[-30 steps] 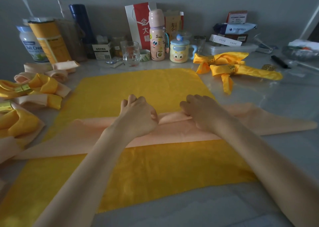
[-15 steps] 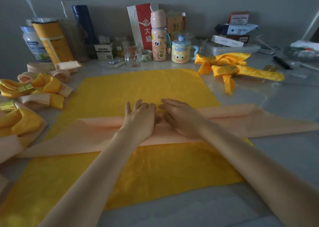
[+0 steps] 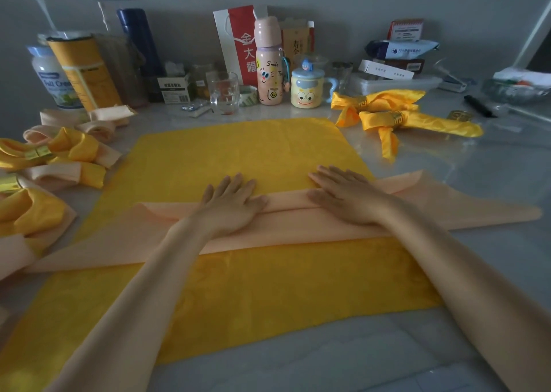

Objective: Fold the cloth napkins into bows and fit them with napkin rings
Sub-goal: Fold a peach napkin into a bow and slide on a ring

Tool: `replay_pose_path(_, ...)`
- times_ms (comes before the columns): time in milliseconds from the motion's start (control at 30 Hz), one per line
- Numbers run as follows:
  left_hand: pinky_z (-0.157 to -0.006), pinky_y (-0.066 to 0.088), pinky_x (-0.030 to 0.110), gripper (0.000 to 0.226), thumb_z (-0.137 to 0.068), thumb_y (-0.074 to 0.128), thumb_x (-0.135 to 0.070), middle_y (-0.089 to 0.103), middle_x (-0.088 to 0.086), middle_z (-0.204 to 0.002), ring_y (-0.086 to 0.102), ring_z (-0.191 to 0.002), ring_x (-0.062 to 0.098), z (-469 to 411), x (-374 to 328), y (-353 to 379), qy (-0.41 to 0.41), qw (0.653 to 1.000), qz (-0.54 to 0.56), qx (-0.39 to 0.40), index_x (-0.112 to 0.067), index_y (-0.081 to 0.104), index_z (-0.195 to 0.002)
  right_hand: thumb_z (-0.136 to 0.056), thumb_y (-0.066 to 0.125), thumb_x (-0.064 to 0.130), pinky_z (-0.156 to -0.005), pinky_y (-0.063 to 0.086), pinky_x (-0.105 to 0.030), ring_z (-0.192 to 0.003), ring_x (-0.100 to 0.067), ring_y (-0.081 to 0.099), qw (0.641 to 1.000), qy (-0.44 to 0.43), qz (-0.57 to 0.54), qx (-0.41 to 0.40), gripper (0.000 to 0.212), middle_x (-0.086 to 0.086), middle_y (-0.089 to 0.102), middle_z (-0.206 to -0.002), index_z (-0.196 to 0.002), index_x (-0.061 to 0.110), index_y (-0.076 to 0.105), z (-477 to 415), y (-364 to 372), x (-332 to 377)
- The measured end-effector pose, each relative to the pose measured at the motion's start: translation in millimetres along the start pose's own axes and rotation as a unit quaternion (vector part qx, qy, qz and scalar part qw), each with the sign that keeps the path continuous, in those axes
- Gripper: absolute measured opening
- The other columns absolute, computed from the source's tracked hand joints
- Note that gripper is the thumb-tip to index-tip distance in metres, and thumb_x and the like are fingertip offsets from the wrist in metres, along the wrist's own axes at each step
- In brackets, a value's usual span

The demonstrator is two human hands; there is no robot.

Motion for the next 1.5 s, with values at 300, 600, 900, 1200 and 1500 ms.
replay_pose_path(300,-0.115,0.01,0.05,0.035,-0.093,0.053,-0.029,0.036,0.001,-0.145,0.016,-0.143,0.023,8.1,-14.4,-28.5,0.026,0.993,0.066,-0.095,-0.025,0.052,-0.128,-0.088,0.061,0.014,-0.092,0.036,-0.016,-0.113,-0.012,0.052,0.976,-0.08,-0.18,-0.093,0.03,0.002,0.058,-0.121,-0.118,0.017,0.063,13.8,-33.6,15.7)
replay_pose_path(600,-0.105,0.026,0.038,0.026,-0.086,0.058,-0.016,0.046,0.003,-0.131,0.038,-0.126,0.023,26.7,-30.4,-45.3,0.06,0.978,0.065,-0.191,-0.019,0.057,-0.112,-0.075,0.06,0.003,-0.064,0.034,-0.022,-0.074,0.002,0.042,0.963,-0.119,-0.135,-0.199,0.019,0.003,0.045,-0.091,-0.083,0.019,0.053,19.1,-44.6,31.7)
replay_pose_path(900,-0.107,0.029,0.043,0.033,-0.086,0.054,-0.053,0.047,0.007,-0.127,0.028,-0.133,0.023,30.0,-34.2,-32.3,0.044,0.992,0.076,-0.094,-0.024,0.06,-0.102,-0.078,0.049,0.001,-0.06,0.029,-0.012,-0.08,-0.011,0.038,0.981,-0.134,-0.024,-0.138,0.025,0.008,0.038,-0.083,-0.076,0.025,0.04,23.9,-34.6,50.4)
replay_pose_path(1200,-0.102,0.029,0.041,0.016,-0.091,0.054,-0.044,0.04,0.005,-0.132,0.029,-0.13,0.027,22.4,-29.6,-19.7,0.014,0.997,0.056,-0.055,-0.031,0.046,-0.097,-0.084,0.053,0.011,-0.076,0.037,-0.025,-0.094,-0.013,0.043,0.992,-0.105,-0.052,-0.047,0.016,0.003,0.042,-0.101,-0.094,0.022,0.048,24.6,-27.2,42.1)
replay_pose_path(1500,-0.107,0.031,0.043,0.044,-0.094,0.052,-0.037,0.037,0.008,-0.14,0.033,-0.131,0.028,21.1,-31.1,-19.2,0.033,0.996,0.054,-0.06,-0.02,0.044,-0.133,-0.086,0.062,0.019,-0.079,0.043,-0.019,-0.09,-0.006,0.053,0.978,-0.093,-0.178,-0.062,0.013,0.005,0.056,-0.101,-0.098,0.021,0.061,22.4,-34.3,26.3)
Point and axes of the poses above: each hand's wrist, its own z-axis away from the middle knuckle, its own y-axis out of the palm, x = y × z, the point moved 9 cm from there along -z, towards the middle knuckle
